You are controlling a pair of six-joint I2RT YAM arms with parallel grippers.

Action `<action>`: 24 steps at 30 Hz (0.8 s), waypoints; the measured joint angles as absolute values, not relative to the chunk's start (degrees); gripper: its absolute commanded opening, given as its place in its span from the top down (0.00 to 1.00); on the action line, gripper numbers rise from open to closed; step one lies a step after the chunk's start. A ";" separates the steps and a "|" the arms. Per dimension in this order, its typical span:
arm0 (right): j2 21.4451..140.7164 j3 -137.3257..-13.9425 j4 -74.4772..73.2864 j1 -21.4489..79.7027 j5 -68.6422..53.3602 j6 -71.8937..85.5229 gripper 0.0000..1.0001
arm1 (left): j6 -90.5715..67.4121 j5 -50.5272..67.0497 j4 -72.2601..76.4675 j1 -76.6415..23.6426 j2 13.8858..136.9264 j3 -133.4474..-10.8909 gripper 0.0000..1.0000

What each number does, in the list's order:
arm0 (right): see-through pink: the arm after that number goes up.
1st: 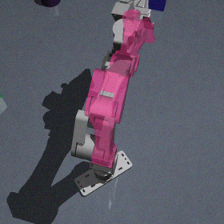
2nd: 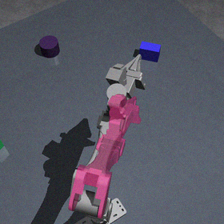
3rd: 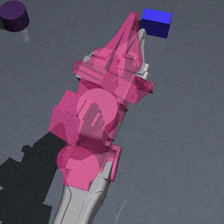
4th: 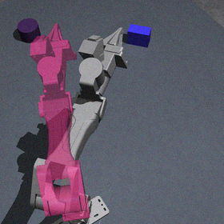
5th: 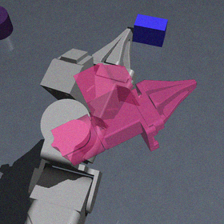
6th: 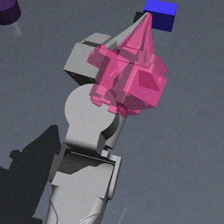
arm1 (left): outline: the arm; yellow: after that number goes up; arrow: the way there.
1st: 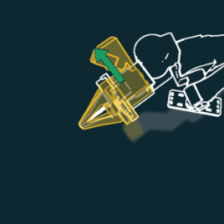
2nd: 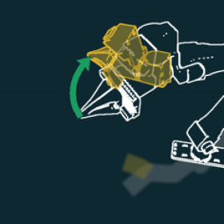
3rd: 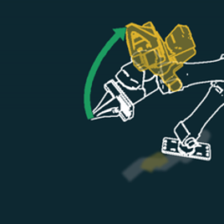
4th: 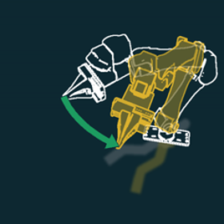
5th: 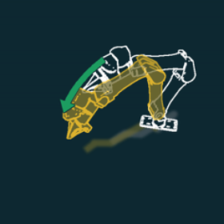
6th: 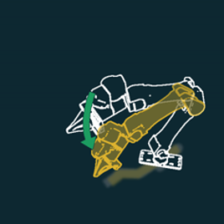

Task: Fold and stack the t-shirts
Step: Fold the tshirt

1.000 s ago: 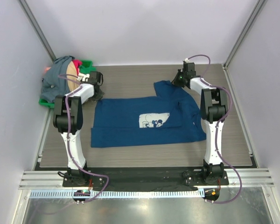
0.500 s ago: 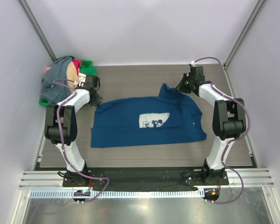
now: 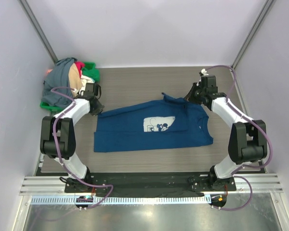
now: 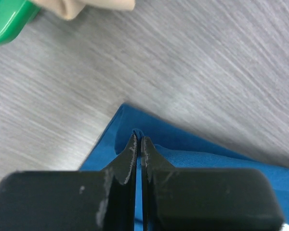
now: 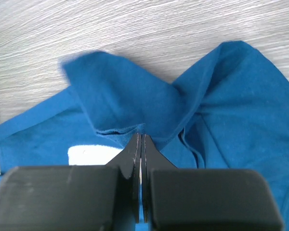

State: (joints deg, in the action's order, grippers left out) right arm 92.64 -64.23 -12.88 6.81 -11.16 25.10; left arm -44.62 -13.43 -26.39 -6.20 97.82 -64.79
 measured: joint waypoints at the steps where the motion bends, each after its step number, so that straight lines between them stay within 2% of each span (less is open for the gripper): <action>1: 91.44 -63.75 -13.19 6.87 -11.07 25.06 0.99 | -44.62 -13.45 -26.44 -6.20 97.17 -64.16 1.00; 24: 70.67 -55.29 -19.55 6.92 -9.13 25.47 0.99 | -44.05 -15.09 -26.81 -6.20 91.02 -60.93 1.00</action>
State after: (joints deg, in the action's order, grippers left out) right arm 70.67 -55.29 -19.55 6.92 -9.13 25.47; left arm -44.05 -15.09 -26.81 -6.20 91.02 -60.93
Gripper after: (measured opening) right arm 0.024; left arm 0.010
